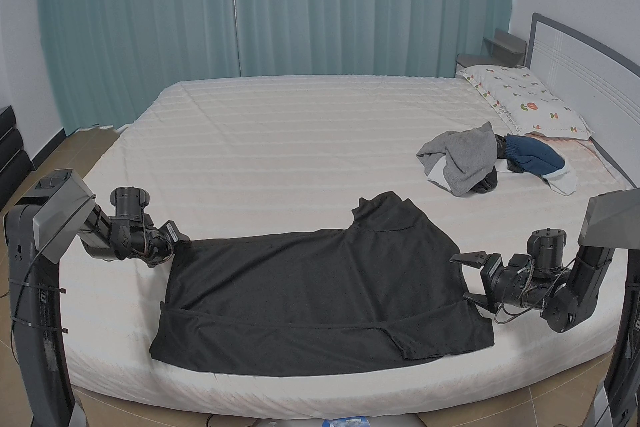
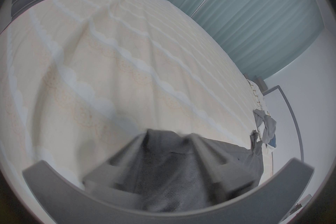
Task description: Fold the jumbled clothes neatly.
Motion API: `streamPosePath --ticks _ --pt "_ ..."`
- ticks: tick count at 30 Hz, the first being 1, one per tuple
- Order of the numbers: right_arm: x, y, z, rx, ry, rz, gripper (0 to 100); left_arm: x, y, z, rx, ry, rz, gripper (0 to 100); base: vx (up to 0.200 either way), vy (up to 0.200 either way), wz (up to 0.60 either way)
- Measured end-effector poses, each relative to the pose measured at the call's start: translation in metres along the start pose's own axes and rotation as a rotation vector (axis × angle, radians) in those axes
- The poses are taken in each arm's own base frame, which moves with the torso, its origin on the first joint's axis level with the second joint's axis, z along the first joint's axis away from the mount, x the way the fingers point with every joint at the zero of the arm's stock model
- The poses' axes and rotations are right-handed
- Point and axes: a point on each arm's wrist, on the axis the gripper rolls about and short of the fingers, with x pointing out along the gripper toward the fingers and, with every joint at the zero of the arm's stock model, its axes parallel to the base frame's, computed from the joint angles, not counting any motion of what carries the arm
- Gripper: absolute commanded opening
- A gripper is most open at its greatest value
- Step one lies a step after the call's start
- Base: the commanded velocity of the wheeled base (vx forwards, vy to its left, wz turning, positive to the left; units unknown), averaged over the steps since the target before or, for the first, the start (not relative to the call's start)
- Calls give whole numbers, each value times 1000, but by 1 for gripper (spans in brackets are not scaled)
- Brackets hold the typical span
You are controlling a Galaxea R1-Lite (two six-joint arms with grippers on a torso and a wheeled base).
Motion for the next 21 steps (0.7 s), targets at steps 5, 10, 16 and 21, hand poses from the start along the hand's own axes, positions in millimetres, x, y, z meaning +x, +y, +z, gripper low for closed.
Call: streamPosePath --ticks 5,10,16,21 --pt "0 0 0 0 0 0 100 1 -1 9 -4 -88 45 0 0 0 0" --pt "1 0 0 0 0 0 100 4 -5 19 -46 -175 10 0 0 0 0" --pt "1 0 0 -2 0 0 100 13 -2 21 -57 -214 -15 0 0 0 0" --pt "1 0 0 -1 0 -1 100 17 1 18 -61 -206 -9 100 0 0 0"
